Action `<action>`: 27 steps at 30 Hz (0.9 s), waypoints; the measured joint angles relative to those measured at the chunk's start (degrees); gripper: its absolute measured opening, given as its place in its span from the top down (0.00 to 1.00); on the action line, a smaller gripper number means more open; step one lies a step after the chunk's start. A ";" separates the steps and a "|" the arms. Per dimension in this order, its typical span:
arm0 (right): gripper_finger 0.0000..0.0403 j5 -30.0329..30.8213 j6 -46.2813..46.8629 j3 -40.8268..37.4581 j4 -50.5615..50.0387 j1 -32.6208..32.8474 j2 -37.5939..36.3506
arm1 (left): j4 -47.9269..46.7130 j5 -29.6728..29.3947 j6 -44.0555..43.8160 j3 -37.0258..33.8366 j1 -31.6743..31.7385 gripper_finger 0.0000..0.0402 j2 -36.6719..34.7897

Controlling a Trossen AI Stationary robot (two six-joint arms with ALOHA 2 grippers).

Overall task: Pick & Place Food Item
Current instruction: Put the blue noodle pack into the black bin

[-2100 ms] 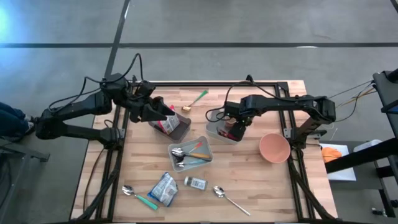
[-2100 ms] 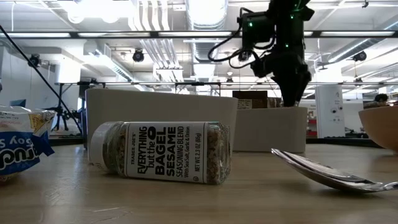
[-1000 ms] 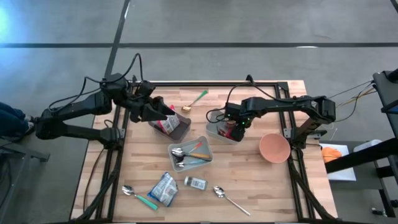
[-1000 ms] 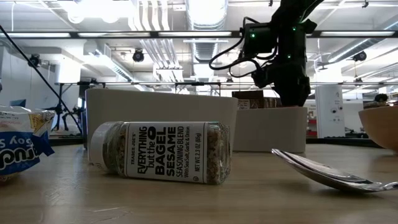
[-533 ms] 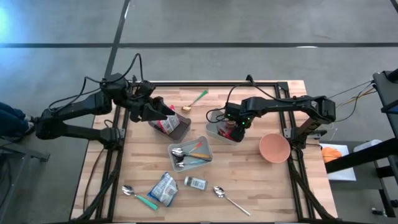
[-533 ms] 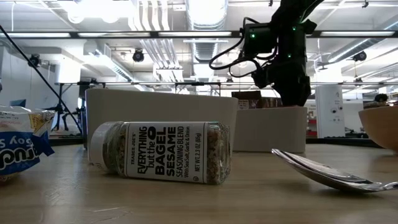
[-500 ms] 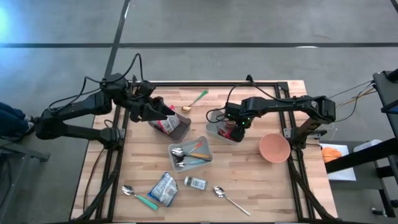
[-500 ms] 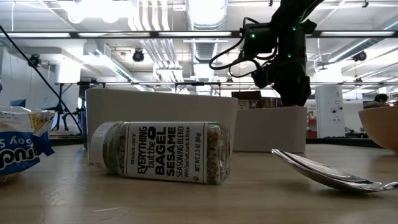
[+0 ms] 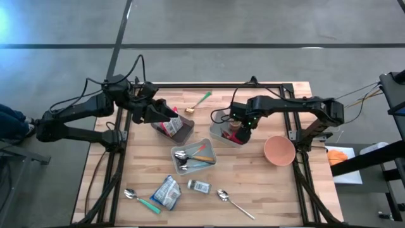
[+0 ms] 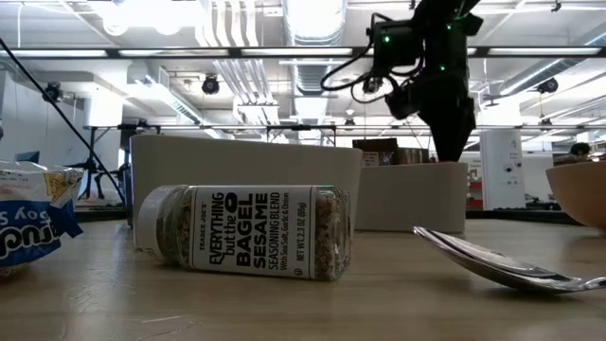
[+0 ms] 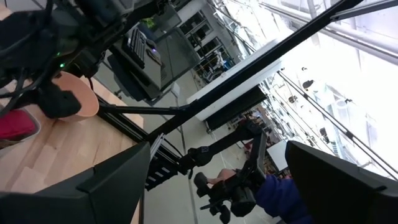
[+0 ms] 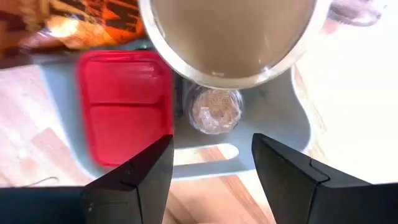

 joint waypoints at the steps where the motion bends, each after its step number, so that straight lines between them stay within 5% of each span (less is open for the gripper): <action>1: 0.47 0.00 0.00 0.74 -0.75 0.00 -0.26 | 0.02 0.00 0.00 0.00 0.00 0.07 0.00; 11: 0.47 0.20 0.55 10.11 -12.99 0.00 -1.15 | -1.26 0.02 -0.04 0.00 0.02 0.07 -0.02; 27: 0.47 0.72 2.16 22.58 -12.99 7.25 -1.74 | -18.37 0.21 3.79 -0.33 -3.94 0.07 0.37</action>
